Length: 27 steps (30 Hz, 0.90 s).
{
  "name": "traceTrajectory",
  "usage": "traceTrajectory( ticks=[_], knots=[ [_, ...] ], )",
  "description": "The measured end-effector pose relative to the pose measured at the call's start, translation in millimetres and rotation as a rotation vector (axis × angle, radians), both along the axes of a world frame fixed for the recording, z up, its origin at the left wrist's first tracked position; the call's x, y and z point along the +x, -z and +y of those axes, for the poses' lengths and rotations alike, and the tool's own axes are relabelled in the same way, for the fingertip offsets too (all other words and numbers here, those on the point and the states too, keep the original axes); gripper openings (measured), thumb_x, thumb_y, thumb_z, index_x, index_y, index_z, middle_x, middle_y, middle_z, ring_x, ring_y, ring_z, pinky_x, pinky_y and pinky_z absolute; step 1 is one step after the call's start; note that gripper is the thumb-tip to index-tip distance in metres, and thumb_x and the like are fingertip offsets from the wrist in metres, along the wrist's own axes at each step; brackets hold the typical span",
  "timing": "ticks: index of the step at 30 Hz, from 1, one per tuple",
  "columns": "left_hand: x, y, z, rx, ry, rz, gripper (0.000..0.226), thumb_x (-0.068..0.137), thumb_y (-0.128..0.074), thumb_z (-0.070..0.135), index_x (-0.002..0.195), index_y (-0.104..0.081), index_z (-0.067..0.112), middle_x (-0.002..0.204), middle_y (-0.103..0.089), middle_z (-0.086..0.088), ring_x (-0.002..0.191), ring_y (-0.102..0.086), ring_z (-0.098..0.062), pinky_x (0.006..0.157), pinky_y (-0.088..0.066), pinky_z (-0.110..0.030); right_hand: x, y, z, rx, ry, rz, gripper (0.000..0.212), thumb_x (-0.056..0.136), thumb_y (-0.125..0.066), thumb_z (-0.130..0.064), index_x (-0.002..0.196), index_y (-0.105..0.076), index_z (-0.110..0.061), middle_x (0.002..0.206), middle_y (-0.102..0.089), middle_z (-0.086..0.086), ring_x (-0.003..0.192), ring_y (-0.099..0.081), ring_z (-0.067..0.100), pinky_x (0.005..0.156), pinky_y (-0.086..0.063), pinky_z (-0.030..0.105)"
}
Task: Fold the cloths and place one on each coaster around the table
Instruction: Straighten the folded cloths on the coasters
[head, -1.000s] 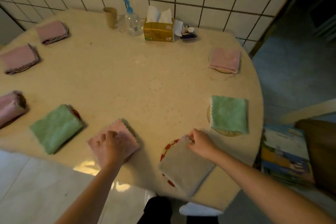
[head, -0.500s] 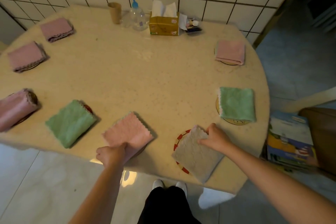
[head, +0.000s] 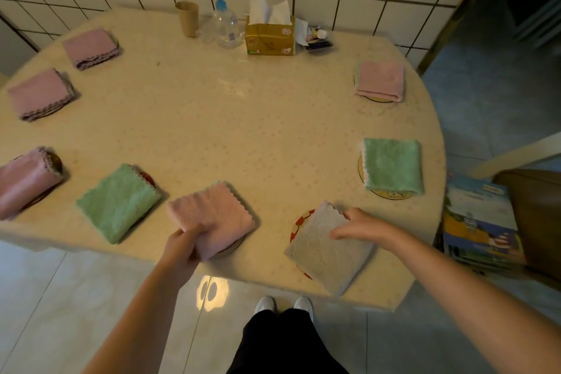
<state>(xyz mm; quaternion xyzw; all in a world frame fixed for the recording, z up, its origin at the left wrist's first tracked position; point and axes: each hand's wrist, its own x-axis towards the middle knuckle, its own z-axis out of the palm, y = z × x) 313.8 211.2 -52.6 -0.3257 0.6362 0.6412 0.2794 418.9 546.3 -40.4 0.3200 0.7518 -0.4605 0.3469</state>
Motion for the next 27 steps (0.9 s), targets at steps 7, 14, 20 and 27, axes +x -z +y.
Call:
traceTrajectory(
  ticks=[7,14,20,27],
  knots=[
    [-35.8,-11.1,-12.0,0.164,0.297,0.082,0.036,0.084,-0.061,0.002,0.119,-0.054,0.006,0.111,-0.065,-0.017,0.101,-0.063,-0.034,0.074,-0.055,-0.044,42.3,6.4,-15.9,-0.560,0.673,0.055,0.033,0.086,-0.064,-0.013,0.118,-0.057,-0.014,0.114,-0.065,0.015,0.106,-0.060,0.034,0.087,-0.050,0.053],
    [-60.7,14.8,-32.0,-0.064,0.622,0.029,0.044,0.086,-0.066,0.005,0.127,-0.051,0.000,0.116,-0.065,-0.015,0.105,-0.062,-0.031,0.092,-0.051,-0.046,60.8,29.5,-31.6,-0.612,0.876,0.097,0.034,0.090,-0.057,-0.008,0.123,-0.055,-0.017,0.121,-0.061,0.016,0.112,-0.057,0.035,0.096,-0.044,0.057],
    [-73.6,11.9,-44.7,-0.049,0.711,0.012,0.041,0.085,-0.065,0.000,0.124,-0.053,-0.002,0.113,-0.067,-0.016,0.101,-0.064,-0.030,0.081,-0.053,-0.038,59.6,29.6,-26.4,-0.589,0.878,0.123,0.032,0.090,-0.056,-0.009,0.122,-0.056,-0.015,0.121,-0.061,0.016,0.112,-0.056,0.034,0.096,-0.043,0.058],
    [-68.6,15.8,-46.3,-0.024,0.622,0.013,0.053,0.083,-0.068,0.043,0.115,-0.063,0.001,0.108,-0.071,-0.014,0.100,-0.068,-0.031,0.089,-0.053,-0.042,56.4,21.0,-20.4,-0.407,0.722,0.075,0.029,0.090,-0.060,-0.013,0.118,-0.055,-0.016,0.114,-0.062,0.011,0.106,-0.058,0.030,0.090,-0.048,0.055]
  ],
)
